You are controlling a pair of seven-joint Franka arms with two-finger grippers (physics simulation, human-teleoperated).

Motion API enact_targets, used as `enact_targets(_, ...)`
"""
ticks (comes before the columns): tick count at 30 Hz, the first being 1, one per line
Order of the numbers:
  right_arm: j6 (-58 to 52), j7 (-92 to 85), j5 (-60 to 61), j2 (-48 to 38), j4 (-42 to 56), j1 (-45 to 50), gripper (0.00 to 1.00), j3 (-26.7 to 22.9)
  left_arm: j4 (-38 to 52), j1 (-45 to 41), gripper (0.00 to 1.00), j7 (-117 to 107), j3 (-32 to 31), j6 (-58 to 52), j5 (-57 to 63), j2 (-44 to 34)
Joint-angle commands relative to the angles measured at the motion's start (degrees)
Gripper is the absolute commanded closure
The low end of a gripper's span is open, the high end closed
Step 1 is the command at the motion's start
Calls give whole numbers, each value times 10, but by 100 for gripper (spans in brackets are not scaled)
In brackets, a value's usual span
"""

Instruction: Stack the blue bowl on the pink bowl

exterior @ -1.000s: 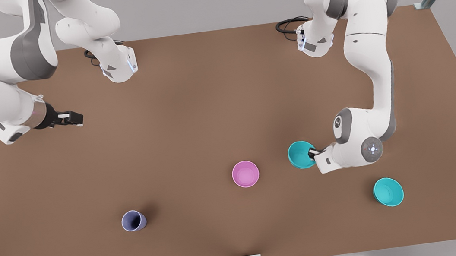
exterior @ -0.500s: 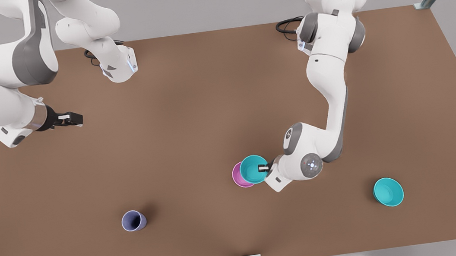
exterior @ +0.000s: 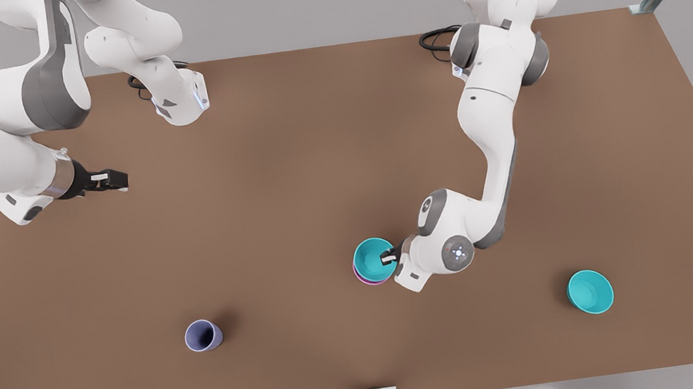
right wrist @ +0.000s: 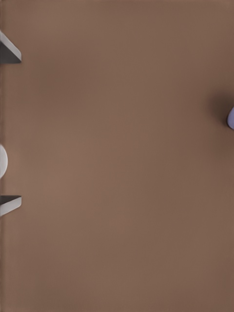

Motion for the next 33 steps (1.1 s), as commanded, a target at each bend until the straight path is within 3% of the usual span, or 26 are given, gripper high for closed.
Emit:
enact_targets(1,0,-11,0,-1,0,0,0,-1,0,0,79,-122,0,-1,-1,0)
enact_targets(14,1,-11,3,3,-1,0,0,-1,0,0,79,-124,-7,20,-3,6)
enact_targets(15,2,-11,3,3,-1,0,0,-1,0,0,0,-117,-8,19,-2,6)
enact_targets(17,2,-11,3,3,-1,0,0,-1,0,4,0,-113,-7,2,-1,2)
enact_targets(19,2,-11,3,3,-1,0,0,-1,0,54,0,-105,-5,-189,53,-54)
enact_targets(20,3,-11,3,3,-2,0,0,-1,1,119,0,0,-6,-326,133,-128)
enact_targets(21,2,-11,3,3,-2,0,0,-1,1,146,0,83,-6,-373,202,-178)
enact_targets(26,6,-11,0,0,-8,1,0,-3,1,179,0,191,-6,-403,231,-251)
enact_targets(28,15,-12,0,-1,-3,1,0,-2,-199,203,0,316,-5,-257,236,-401)
enact_targets(29,18,-12,1,-1,-4,1,0,-3,-212,218,0,317,-5,-264,232,-425)
enact_targets(33,18,-12,2,-1,-8,1,0,-2,-204,216,0,316,-5,-319,231,-427)
